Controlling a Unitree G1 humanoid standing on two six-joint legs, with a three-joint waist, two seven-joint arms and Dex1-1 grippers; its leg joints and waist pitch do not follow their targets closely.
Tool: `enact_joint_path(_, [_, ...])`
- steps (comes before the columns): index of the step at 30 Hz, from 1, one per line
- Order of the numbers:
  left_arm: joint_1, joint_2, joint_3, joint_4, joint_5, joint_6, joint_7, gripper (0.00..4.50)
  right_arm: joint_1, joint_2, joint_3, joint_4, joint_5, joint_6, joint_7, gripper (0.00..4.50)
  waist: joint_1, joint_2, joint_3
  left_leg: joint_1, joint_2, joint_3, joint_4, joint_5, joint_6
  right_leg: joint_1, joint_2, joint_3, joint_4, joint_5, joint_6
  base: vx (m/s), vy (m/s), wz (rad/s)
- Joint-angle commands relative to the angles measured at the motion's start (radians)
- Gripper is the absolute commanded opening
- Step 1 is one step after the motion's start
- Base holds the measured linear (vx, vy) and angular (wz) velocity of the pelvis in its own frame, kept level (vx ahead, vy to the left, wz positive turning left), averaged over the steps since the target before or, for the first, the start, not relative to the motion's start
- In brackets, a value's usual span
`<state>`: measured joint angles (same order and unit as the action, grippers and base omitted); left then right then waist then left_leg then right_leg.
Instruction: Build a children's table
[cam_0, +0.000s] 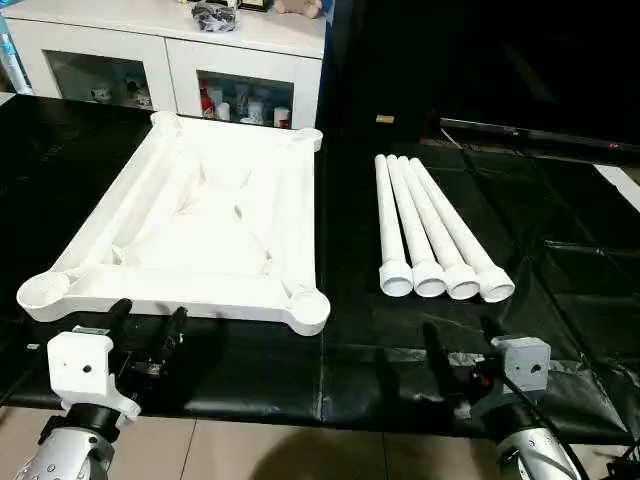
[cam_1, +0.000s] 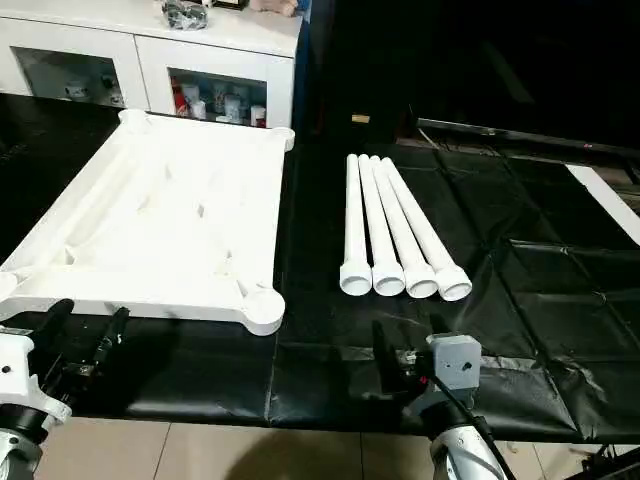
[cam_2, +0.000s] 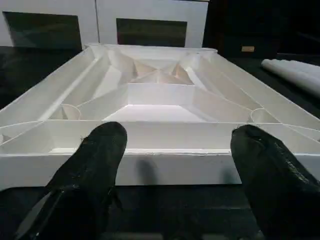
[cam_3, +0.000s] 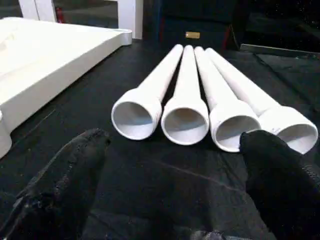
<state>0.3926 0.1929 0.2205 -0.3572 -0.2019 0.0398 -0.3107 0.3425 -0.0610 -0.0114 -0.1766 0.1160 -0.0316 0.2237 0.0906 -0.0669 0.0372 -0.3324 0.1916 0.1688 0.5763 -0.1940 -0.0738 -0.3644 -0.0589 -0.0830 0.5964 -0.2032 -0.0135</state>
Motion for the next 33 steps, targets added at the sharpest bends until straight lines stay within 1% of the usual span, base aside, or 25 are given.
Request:
enact_joint_path(1, [-0.301, 0.023, -0.103, 0.161, 0.067, 0.351, 0.086, 3.83, -0.044, -0.074, -0.124, -0.108, -0.008, 0.29, -0.104, 4.5, 0.002, 0.023, -0.02, 0.001, 0.045, -0.03, -0.085, -0.469, -0.007, 0.005, -0.081, 0.062, -0.103, -0.444, -0.015, 0.0, 0.0, 0.0])
enact_joint_path(2, [-0.303, 0.025, -0.103, 0.159, 0.065, 0.351, 0.083, 3.83, -0.054, -0.069, -0.123, -0.108, -0.003, 0.29, -0.107, 4.5, -0.012, 0.193, -0.021, 0.023, 0.037, -0.038, -0.083, -0.507, -0.056, -0.011, -0.065, 0.072, -0.074, -0.376, -0.03, 0.0, 0.0, 0.0])
enact_joint_path(3, [-0.307, 0.025, -0.101, 0.158, 0.064, 0.347, 0.083, 3.83, -0.063, -0.065, -0.122, -0.106, 0.005, 0.287, -0.106, 4.5, -0.004, 0.096, -0.022, 0.065, 0.046, -0.028, -0.063, -0.521, -0.048, -0.04, -0.039, 0.058, -0.098, -0.238, -0.056, -0.089, 0.03, 0.27])
enact_joint_path(4, [-0.311, 0.025, -0.098, 0.159, 0.064, 0.344, 0.085, 3.83, -0.069, -0.064, -0.119, -0.107, 0.005, 0.286, -0.106, 4.5, -0.016, 0.09, -0.009, 0.022, 0.031, -0.034, -0.076, -0.543, -0.043, -0.002, -0.045, 0.06, -0.083, -0.326, -0.065, -0.07, 0.07, -0.02])
enact_joint_path(5, [-0.315, 0.027, -0.097, 0.163, 0.065, 0.34, 0.085, 3.83, -0.072, -0.062, -0.116, -0.108, 0.003, 0.286, -0.106, 4.5, -0.026, 0.074, -0.021, -0.004, 0.026, -0.034, -0.073, -0.474, -0.023, 0.019, -0.066, 0.066, -0.084, -0.407, -0.051, -0.07, 0.07, -0.02])
enact_joint_path(6, [-0.317, 0.029, -0.097, 0.166, 0.067, 0.338, 0.084, 3.83, -0.072, -0.061, -0.115, -0.108, 0.003, 0.286, -0.107, 4.5, -0.03, 0.076, -0.025, -0.018, 0.022, -0.036, -0.073, -0.42, -0.011, 0.029, -0.071, 0.07, -0.082, -0.418, -0.041, 0.004, 0.052, -0.21])
enact_joint_path(8, [-0.322, 0.035, -0.099, 0.176, 0.072, 0.328, 0.076, 3.83, -0.075, -0.055, -0.109, -0.108, -0.004, 0.285, -0.113, 4.5, -0.049, 0.088, -0.031, -0.02, 0.01, -0.032, -0.055, -0.356, 0.02, 0.013, -0.076, 0.084, -0.095, -0.528, -0.014, 0.0, 0.0, 0.0])
enact_joint_path(10, [-0.325, 0.038, -0.099, 0.176, 0.072, 0.327, 0.073, 3.83, -0.076, -0.054, -0.107, -0.113, -0.005, 0.286, -0.112, 4.5, -0.062, 0.092, -0.035, -0.032, 0.006, -0.033, -0.052, -0.326, 0.025, 0.016, -0.073, 0.079, -0.1, -0.565, 0.009, 0.0, 0.0, 0.0])
enact_joint_path(11, [-0.336, 0.042, -0.096, 0.177, 0.072, 0.347, 0.075, 3.83, -0.08, -0.057, -0.103, -0.13, 0.0, 0.313, -0.118, 4.5, -0.064, 0.11, -0.038, -0.03, 0.007, -0.037, -0.051, -0.324, 0.027, 0.011, -0.07, 0.077, -0.099, -0.557, 0.009, 0.0, 0.0, 0.0])
enact_joint_path(14, [-0.361, 0.052, -0.089, 0.176, 0.057, 0.393, 0.079, 3.83, -0.096, -0.077, -0.083, -0.164, 0.0, 0.369, -0.102, 4.5, -0.072, 0.11, -0.038, -0.023, 0.011, -0.038, -0.052, -0.358, 0.037, 0.0, -0.056, 0.069, -0.097, -0.475, -0.024, 0.0, 0.0, 0.0])
enact_joint_path(16, [-0.366, 0.055, -0.084, 0.172, 0.047, 0.4, 0.076, 3.83, -0.102, -0.086, -0.069, -0.174, -0.002, 0.378, -0.084, 4.5, -0.071, 0.103, -0.039, -0.021, 0.011, -0.039, -0.05, -0.375, 0.036, 0.001, -0.06, 0.067, -0.098, -0.494, -0.032, 0.0, 0.0, 0.0])
enact_joint_path(18, [-0.363, 0.051, -0.072, 0.155, 0.032, 0.407, 0.081, 4.11, -0.115, -0.096, -0.055, -0.195, 0.031, 0.381, -0.043, 4.5, -0.068, 0.107, -0.039, -0.021, 0.015, -0.039, -0.052, -0.376, 0.037, 0.0, -0.062, 0.069, -0.095, -0.472, -0.043, 0.0, 0.0, 0.0])
enact_joint_path(19, [-0.356, 0.045, -0.053, 0.135, 0.022, 0.408, 0.095, 4.11, -0.135, -0.114, -0.038, -0.208, 0.026, 0.406, -0.026, 4.5, -0.068, 0.08, -0.038, -0.027, 0.015, -0.038, -0.053, -0.367, 0.045, 0.004, -0.061, 0.068, -0.091, -0.471, -0.044, 0.0, 0.0, 0.0])
enact_joint_path(20, [-0.352, 0.042, -0.042, 0.126, 0.02, 0.406, 0.105, 4.17, -0.149, -0.123, -0.031, -0.209, 0.013, 0.429, -0.029, 4.5, -0.062, 0.093, -0.039, -0.025, 0.017, -0.039, -0.053, -0.355, 0.041, 0.005, -0.066, 0.068, -0.09, -0.473, -0.048, 0.0, 0.0, 0.0])
enact_joint_path(21, [-0.352, 0.042, -0.042, 0.126, 0.02, 0.406, 0.105, 4.2, -0.149, -0.123, -0.031, -0.209, 0.013, 0.429, -0.029, 4.5, -0.062, 0.095, -0.04, -0.022, 0.018, -0.038, -0.052, -0.35, 0.039, 0.001, -0.065, 0.07, -0.092, -0.463, -0.051, 0.0, 0.0, 0.0])
enact_joint_path(22, [-0.346, 0.048, -0.041, 0.111, 0.033, 0.395, 0.109, 4.3, -0.167, -0.124, -0.033, -0.205, 0.009, 0.403, -0.028, 4.5, -0.062, 0.072, -0.042, -0.022, 0.02, -0.034, -0.05, -0.339, 0.042, 0.001, -0.063, 0.071, -0.093, -0.429, -0.054, 0.0, 0.0, 0.0])
enact_joint_path(24, [-0.34, 0.064, -0.051, 0.074, 0.052, 0.378, 0.101, 4.42, -0.197, -0.121, -0.034, -0.207, 0.036, 0.417, -0.014, 4.5, -0.053, 0.08, -0.041, -0.021, 0.023, -0.036, -0.055, -0.338, 0.039, 0.001, -0.067, 0.073, -0.086, -0.409, -0.061, 0.0, 0.0, 0.0])
enact_joint_path(25, [-0.341, 0.066, -0.05, 0.049, 0.04, 0.392, 0.092, 4.42, -0.212, -0.13, -0.021, -0.207, 0.036, 0.435, -0.002, 4.5, -0.052, 0.064, -0.041, -0.022, 0.026, -0.037, -0.057, -0.332, 0.039, 0.004, -0.066, 0.072, -0.081, -0.381, -0.066, 0.0, 0.0, 0.0])
enact_joint_path(27, [-0.349, 0.07, -0.048, 0.02, 0.015, 0.432, 0.082, 4.42, -0.227, -0.137, 0.003, -0.203, 0.026, 0.447, 0.011, 4.5, -0.048, 0.068, -0.042, -0.02, 0.029, -0.037, -0.059, -0.318, 0.033, 0.005, -0.066, 0.074, -0.073, -0.316, -0.085, 0.0, 0.0, 0.0])
enact_joint_path(28, [-0.349, 0.079, -0.047, -0.007, 0.009, 0.458, 0.082, 4.42, -0.246, -0.143, 0.035, -0.195, 0.0, 0.4, 0.02, 4.5, -0.044, 0.05, -0.041, -0.024, 0.029, -0.037, -0.061, -0.307, 0.034, 0.009, -0.068, 0.073, -0.065, -0.303, -0.091, 0.0, 0.0, 0.0])
enact_joint_path(29, [-0.349, 0.08, -0.046, -0.009, 0.01, 0.459, 0.083, 4.42, -0.249, -0.142, 0.037, -0.195, 0.001, 0.4, 0.021, 4.5, -0.041, 0.052, -0.04, -0.019, 0.028, -0.033, -0.059, -0.312, 0.03, 0.004, -0.069, 0.075, -0.071, -0.315, -0.089, 0.0, 0.0, 0.0])
enact_joint_path(30, [-0.347, 0.082, -0.045, -0.015, 0.011, 0.462, 0.084, 4.42, -0.255, -0.14, 0.042, -0.196, 0.003, 0.401, 0.022, 4.5, -0.042, 0.042, -0.041, -0.019, 0.028, -0.031, -0.058, -0.312, 0.031, 0.004, -0.068, 0.075, -0.073, -0.316, -0.087, 0.0, 0.0, 0.0])
enact_joint_path(31, [-0.342, 0.078, -0.04, -0.028, 0.011, 0.459, 0.093, 4.42, -0.266, -0.133, 0.046, -0.199, 0.012, 0.408, 0.024, 4.5, -0.038, 0.039, -0.039, -0.019, 0.029, -0.032, -0.061, -0.312, 0.026, 0.005, -0.068, 0.075, -0.073, -0.32, -0.084, 0.0, 0.0, 0.0])
enact_joint_path(32, [-0.34, 0.075, -0.037, -0.033, 0.011, 0.457, 0.099, 4.42, -0.27, -0.131, 0.048, -0.2, 0.013, 0.411, 0.023, 4.5, -0.035, 0.042, -0.038, -0.017, 0.029, -0.033, -0.062, -0.321, 0.02, 0.004, -0.069, 0.075, -0.071, -0.321, -0.083, 0.0, 0.0, 0.0])
enact_joint_path(33, [-0.332, 0.057, -0.019, -0.055, 0.01, 0.446, 0.127, 4.42, -0.289, -0.12, 0.052, -0.2, 0.024, 0.419, 0.027, 4.5, -0.036, 0.025, -0.038, -0.018, 0.03, -0.032, -0.062, -0.324, 0.021, 0.004, -0.067, 0.074, -0.073, -0.327, -0.079, 0.0, 0.0, 0.0])
